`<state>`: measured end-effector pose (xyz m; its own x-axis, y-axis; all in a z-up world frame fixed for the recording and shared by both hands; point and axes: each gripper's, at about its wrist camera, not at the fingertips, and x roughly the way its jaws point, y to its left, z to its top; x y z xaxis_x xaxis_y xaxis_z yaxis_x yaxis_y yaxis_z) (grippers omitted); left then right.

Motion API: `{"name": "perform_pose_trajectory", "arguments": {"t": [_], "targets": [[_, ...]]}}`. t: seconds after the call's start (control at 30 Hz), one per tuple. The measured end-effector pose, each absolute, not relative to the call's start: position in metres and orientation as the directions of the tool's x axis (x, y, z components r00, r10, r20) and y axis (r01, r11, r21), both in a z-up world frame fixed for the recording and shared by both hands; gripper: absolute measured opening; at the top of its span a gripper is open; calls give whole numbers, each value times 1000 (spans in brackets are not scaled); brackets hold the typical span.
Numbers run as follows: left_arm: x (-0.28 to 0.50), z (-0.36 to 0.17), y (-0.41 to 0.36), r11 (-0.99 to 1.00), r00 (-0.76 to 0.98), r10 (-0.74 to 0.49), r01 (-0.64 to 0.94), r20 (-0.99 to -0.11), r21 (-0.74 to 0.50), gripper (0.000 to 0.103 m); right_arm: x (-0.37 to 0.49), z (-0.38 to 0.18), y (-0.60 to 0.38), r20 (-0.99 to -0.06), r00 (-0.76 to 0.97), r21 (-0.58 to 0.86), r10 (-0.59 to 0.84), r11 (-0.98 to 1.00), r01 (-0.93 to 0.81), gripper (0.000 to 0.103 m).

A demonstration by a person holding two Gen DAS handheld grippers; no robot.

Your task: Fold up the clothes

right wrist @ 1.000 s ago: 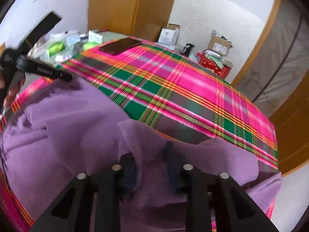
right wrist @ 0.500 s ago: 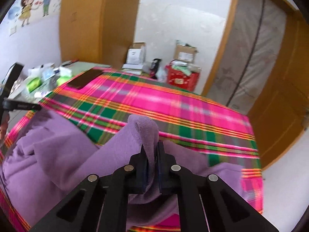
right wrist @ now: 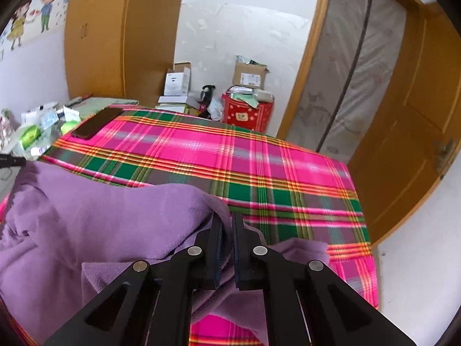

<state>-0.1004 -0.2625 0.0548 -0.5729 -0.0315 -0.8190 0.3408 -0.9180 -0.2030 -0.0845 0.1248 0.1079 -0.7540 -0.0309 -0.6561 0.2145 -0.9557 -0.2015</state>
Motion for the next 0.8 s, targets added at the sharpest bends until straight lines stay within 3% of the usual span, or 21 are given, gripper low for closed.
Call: {"name": "perform_pose_trajectory", "arguments": {"t": [0.8], "targets": [[-135,58,-283,-875,-586,-84,431,-806,-223,1,-198,86,100,-689,-719,-299,96,-940,162,5]]}}
